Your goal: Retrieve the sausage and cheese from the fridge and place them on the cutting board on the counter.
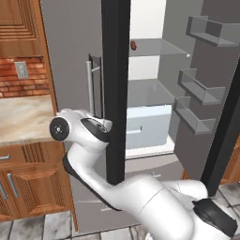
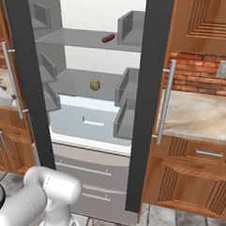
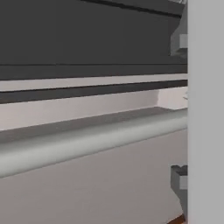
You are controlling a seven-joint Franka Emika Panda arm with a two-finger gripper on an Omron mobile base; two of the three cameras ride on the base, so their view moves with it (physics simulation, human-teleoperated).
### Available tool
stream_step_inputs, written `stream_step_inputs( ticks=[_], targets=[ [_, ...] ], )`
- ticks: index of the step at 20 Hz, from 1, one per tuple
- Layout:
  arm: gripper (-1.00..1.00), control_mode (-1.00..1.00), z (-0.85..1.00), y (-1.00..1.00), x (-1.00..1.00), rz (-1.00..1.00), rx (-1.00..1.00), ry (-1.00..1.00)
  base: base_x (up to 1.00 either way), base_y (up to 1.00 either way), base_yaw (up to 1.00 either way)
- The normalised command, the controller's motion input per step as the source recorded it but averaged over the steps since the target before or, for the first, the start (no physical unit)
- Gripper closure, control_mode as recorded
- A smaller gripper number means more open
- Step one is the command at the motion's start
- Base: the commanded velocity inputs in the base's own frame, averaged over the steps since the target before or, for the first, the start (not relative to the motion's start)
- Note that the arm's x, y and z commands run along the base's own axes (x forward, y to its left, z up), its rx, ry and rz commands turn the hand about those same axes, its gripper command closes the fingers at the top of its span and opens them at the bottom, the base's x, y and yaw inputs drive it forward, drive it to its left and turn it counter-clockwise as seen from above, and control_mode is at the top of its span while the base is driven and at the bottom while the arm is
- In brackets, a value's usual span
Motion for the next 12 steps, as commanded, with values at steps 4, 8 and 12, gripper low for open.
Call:
stream_step_inputs(
  ticks=[4,8,12],
  targets=[
    [-1.0,-1.0,0.13,0.0,-0.49,-0.38,0.0,0.0,0.0,0.0,0.0],
    [-1.0,-1.0,0.11,-0.05,-0.3,-0.23,-0.03,0.0,0.0,0.0,0.0],
    [-1.0,-1.0,0.45,-0.26,-0.8,0.03,0.0,-0.11,0.0,0.0,0.0]
  ],
)
